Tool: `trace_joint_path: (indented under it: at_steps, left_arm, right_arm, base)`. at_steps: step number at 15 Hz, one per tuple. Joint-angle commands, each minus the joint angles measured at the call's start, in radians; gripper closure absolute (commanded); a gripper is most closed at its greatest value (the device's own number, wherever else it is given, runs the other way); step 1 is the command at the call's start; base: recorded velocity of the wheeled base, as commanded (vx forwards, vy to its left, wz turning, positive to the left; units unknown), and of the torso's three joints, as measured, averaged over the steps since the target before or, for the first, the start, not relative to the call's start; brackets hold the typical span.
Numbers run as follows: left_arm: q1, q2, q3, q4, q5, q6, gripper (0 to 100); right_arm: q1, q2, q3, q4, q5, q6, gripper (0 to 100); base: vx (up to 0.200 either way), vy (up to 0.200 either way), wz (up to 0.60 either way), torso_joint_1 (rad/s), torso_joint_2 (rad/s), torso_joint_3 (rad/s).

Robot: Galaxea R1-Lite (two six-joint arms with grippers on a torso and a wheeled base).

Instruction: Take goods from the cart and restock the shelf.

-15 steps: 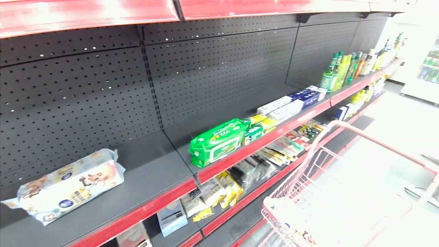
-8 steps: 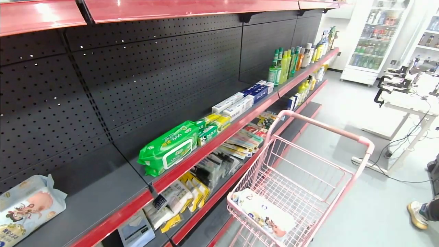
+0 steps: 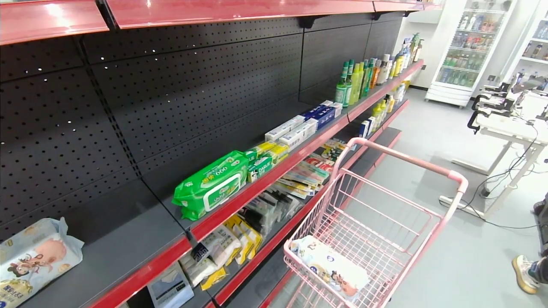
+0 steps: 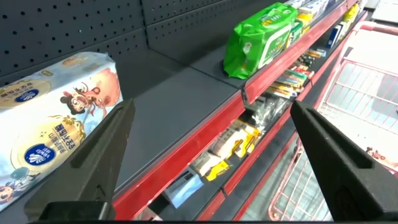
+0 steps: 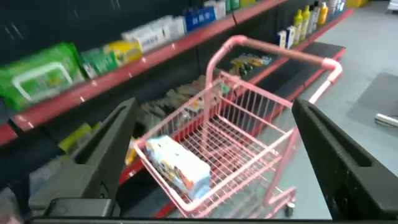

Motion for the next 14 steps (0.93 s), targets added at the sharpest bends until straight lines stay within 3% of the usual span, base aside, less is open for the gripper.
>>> trace_joint_path:
  at_steps: [1, 2, 4, 7, 8, 9, 14]
  left_arm:
    - [0.002, 0.001, 0.000, 0.000, 0.000, 0.000, 0]
    - [0.000, 0.001, -0.002, 0.000, 0.000, 0.000, 0]
    - [0.000, 0.001, 0.000, 0.000, 0.000, 0.000, 0]
    - [0.000, 0.001, 0.000, 0.000, 0.000, -0.002, 0]
    - [0.000, 0.001, 0.000, 0.000, 0.000, -0.002, 0]
    - [0.000, 0.001, 0.000, 0.000, 0.000, 0.000, 0]
    - [0.000, 0.001, 0.000, 0.000, 0.000, -0.002, 0]
  right_arm:
    - [0.009, 0.725, -0.554, 0.030, -0.020, 0.093, 0]
    - [0.015, 0.840, -0.507, 0.028, 0.004, -0.008, 0]
    - [0.038, 1.143, -0.511, 0.025, 0.042, -0.082, 0]
    - [0.239, 1.531, -0.550, 0.022, 0.012, -0.122, 0]
    - [0.253, 1.569, -0.557, 0.021, -0.005, -0.139, 0]
    - [0.259, 1.707, -0.600, 0.019, -0.042, -0.241, 0]
    - [0.261, 1.931, -0.732, 0.013, -0.045, -0.424, 0]
  base:
    - [0.000, 0.000, 0.00, 0.000, 0.00, 0.000]
    - [0.000, 0.000, 0.00, 0.000, 0.00, 0.000]
    - [0.000, 0.000, 0.00, 0.000, 0.00, 0.000]
    - [0.000, 0.000, 0.00, 0.000, 0.00, 0.000]
    - [0.000, 0.000, 0.00, 0.000, 0.00, 0.000]
    - [0.000, 0.000, 0.00, 0.000, 0.00, 0.000]
    - [0.000, 0.000, 0.00, -0.012, 0.04, 0.021]
